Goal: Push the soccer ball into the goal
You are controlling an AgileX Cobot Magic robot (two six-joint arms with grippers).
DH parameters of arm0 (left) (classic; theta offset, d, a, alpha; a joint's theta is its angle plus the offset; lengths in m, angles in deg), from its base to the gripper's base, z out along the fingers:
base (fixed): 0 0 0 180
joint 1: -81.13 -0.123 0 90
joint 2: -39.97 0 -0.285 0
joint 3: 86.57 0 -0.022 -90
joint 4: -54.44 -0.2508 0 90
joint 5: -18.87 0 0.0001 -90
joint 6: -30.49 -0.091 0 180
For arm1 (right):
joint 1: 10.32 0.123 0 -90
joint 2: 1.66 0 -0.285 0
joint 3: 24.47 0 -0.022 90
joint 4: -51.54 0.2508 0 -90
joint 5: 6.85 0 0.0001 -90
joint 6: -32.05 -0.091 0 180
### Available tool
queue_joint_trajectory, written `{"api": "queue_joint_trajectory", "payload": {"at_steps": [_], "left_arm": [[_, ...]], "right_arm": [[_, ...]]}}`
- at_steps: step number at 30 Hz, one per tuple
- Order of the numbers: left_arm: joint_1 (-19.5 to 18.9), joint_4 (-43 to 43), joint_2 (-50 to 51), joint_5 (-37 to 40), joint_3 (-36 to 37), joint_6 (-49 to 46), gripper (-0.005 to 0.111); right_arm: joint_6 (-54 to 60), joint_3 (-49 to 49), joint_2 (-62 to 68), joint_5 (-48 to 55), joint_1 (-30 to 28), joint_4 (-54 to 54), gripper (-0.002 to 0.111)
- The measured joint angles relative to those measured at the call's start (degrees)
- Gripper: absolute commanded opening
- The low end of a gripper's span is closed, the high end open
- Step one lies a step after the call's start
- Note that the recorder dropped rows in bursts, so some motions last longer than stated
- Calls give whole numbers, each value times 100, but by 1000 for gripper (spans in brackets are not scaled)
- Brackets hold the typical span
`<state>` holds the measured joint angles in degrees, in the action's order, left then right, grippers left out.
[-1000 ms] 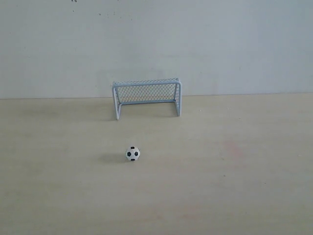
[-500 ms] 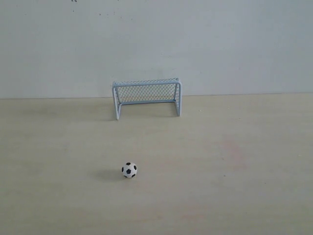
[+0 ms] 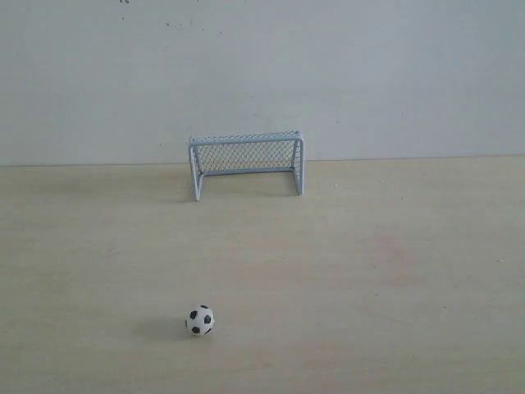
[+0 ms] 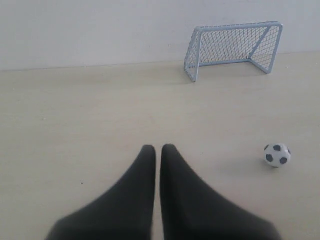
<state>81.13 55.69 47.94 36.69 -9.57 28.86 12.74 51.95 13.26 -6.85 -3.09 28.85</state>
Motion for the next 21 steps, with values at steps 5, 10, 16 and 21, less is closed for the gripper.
{"api": "queue_joint_trajectory", "payload": {"at_steps": [5, 10, 16, 21], "left_arm": [[0, 0, 0, 0, 0, 0, 4], [0, 0, 0, 0, 0, 0, 4], [0, 0, 0, 0, 0, 0, 4], [0, 0, 0, 0, 0, 0, 4]], "right_arm": [[-203, 51, -595, 198, -626, 290, 0], [-305, 51, -684, 675, -852, 396, 0], [-327, 60, -684, 1265, -852, 415, 0], [-327, 72, -684, 1580, -852, 547, 0]]}}
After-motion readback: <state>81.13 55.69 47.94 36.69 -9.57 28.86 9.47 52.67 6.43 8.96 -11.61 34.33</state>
